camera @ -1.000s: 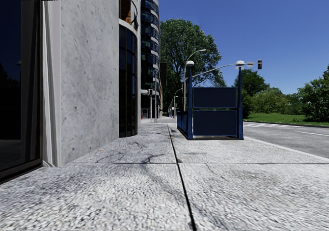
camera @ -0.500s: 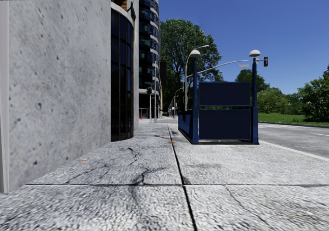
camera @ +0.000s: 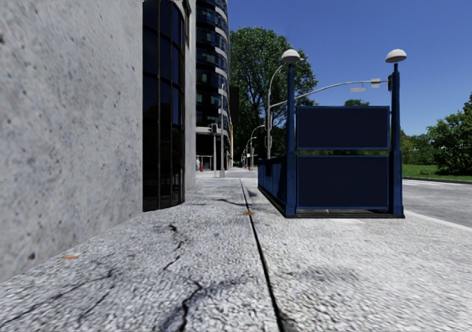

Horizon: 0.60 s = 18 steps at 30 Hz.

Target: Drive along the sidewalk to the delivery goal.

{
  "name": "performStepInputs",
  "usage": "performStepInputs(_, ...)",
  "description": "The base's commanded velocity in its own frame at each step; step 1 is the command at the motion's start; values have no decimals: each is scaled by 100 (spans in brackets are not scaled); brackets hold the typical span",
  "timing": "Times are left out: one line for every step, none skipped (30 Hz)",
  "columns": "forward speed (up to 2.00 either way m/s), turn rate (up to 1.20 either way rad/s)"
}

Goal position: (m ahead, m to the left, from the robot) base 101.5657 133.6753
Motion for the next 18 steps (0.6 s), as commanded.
performStepInputs(191, 0)
performStepInputs(193, 0)
performStepInputs(193, 0)
performStepInputs(195, 0)
performStepInputs(197, 0)
performStepInputs(199, 0)
performStepInputs(200, 0)
performStepInputs(200, 0)
performStepInputs(200, 0)
performStepInputs(200, 0)
performStepInputs(200, 0)
performStepInputs(200, 0)
performStepInputs(200, 0)
performStepInputs(200, 0)
performStepInputs(200, 0)
performStepInputs(200, 0)
performStepInputs(200, 0)
performStepInputs(199, 0)
